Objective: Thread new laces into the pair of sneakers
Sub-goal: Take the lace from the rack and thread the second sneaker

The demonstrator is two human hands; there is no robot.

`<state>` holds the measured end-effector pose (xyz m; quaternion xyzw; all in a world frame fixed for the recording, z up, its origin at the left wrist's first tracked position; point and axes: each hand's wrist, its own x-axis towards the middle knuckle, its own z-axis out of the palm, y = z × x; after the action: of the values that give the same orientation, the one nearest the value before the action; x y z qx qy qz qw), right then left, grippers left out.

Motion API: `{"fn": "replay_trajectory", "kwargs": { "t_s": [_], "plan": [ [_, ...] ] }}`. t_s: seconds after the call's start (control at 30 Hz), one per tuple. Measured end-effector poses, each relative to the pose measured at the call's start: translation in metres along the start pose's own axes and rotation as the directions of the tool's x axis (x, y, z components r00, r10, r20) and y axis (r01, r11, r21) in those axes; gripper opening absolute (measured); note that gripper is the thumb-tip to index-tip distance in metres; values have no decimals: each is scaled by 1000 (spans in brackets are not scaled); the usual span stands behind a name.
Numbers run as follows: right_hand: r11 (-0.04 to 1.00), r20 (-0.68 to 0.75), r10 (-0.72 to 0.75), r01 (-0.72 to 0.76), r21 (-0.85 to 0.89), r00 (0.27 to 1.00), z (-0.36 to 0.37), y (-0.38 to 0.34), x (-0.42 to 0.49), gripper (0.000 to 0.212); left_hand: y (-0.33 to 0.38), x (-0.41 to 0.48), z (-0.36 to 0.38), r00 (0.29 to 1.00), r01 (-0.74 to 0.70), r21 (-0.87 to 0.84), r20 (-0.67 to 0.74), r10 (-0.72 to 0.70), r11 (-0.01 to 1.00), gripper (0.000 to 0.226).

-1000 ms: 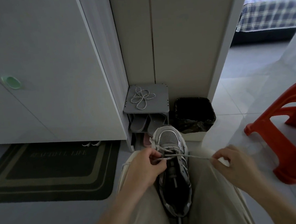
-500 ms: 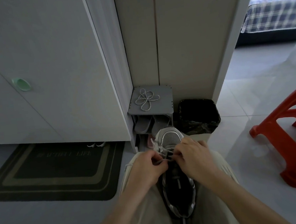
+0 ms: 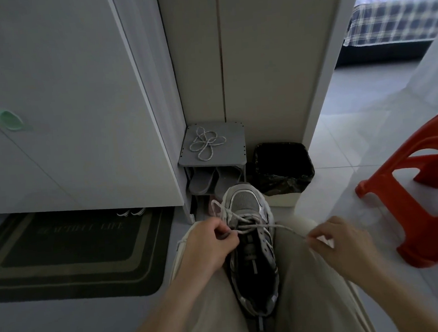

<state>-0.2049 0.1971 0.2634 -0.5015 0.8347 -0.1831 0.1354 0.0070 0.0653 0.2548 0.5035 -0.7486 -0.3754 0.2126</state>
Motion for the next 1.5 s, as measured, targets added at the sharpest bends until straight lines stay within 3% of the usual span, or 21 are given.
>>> {"fn": "replay_trajectory", "kwargs": {
  "t_s": [0.03, 0.13, 0.27, 0.4, 0.5, 0.6, 0.7, 0.9, 1.0, 1.07, 1.2, 1.37, 1.5],
  "plan": [
    [999, -21, -17, 17, 41, 1000, 1, -8, 5, 5, 0, 0, 0, 1000, 1, 2, -1, -1, 1000, 20],
    [989, -77, -92, 100, 109, 993, 9, -36, 22, 19, 2, -1, 1, 1000, 4, 11, 0, -4, 1000, 17],
    [967, 4, -255, 255, -14, 967, 29, -73, 37, 19, 4, -2, 0, 1000, 16, 6, 1, -16, 1000, 13],
    [955, 42, -267, 271, -125, 963, 35, -86, 45, 18, 3, -3, -3, 1000, 20, 12, -2, -20, 1000, 12],
    [950, 37, -289, 292, -112, 956, 32, -83, 45, 13, 1, -4, -3, 1000, 21, 14, -20, -21, 1000, 16],
    [971, -50, -240, 239, -22, 970, 23, -61, 41, 8, 2, -4, -2, 1000, 4, 13, -18, -4, 1000, 16],
    [986, -116, -150, 157, 54, 982, 9, -30, 32, 25, 2, -5, -2, 1000, 3, -46, -4, -3, 999, 16],
    [996, -86, -10, 18, 89, 996, 6, 4, 20, 29, 2, -7, 2, 1000, 12, -52, -15, -12, 999, 15],
    [985, -128, -108, 124, 122, 986, 15, -19, 25, 6, 4, -9, 1, 999, 19, -65, -38, -21, 998, 15],
    [970, -141, -206, 220, 99, 968, 22, -41, 32, 14, 4, -10, 0, 999, 20, -69, -33, -23, 997, 15],
    [933, -58, -359, 357, -42, 932, 37, -74, 43, 10, 4, -9, -1, 1000, 10, -47, -26, -11, 999, 14],
    [931, -9, -348, 344, -123, 937, 44, -83, 46, 20, 3, -8, -1, 999, 11, -50, -31, -13, 999, 13],
    [930, -36, -353, 346, -125, 935, 42, -73, 39, 13, 6, -8, 0, 999, 2, -34, -35, -3, 999, 13]
  ]
}}
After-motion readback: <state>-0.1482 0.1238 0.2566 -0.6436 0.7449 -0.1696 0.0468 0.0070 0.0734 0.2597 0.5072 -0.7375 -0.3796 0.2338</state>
